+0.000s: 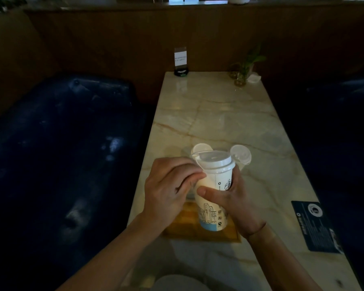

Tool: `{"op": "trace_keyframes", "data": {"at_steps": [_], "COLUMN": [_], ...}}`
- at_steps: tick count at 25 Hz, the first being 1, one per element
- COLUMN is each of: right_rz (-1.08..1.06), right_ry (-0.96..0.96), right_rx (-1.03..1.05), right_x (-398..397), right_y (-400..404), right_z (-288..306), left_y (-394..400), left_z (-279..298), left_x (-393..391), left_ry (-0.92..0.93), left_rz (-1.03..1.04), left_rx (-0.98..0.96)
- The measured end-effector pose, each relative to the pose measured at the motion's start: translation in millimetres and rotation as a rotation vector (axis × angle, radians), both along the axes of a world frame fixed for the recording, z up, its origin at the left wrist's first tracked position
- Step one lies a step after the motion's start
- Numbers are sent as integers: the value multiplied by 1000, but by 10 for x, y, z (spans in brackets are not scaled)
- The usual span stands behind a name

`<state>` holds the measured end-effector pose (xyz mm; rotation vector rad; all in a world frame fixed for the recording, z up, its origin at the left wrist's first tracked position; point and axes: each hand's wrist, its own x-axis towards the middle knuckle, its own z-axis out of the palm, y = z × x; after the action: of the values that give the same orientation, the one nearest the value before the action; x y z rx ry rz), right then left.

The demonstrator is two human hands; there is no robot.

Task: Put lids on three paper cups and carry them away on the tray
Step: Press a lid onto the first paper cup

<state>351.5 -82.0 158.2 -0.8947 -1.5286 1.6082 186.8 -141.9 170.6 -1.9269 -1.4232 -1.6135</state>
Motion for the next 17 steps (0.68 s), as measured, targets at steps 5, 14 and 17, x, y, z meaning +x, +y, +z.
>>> {"op": "trace_keyframes", "data": {"at_steps": [5, 14, 17], "right_rz": [28, -270, -252], "right_ry": [4, -143, -117], "right_rx": [-21, 238, 237], "right_x": [17, -166, -85], "right_y": [32, -119, -116], "right_z": [16, -42, -54], "left_y": [24, 40, 25], "left_z": [25, 139, 150], "left_x": [-7, 122, 143], "left_ry": [1, 143, 136], "left_rz": [26, 112, 106], "left_rx": [-43, -29, 0]}}
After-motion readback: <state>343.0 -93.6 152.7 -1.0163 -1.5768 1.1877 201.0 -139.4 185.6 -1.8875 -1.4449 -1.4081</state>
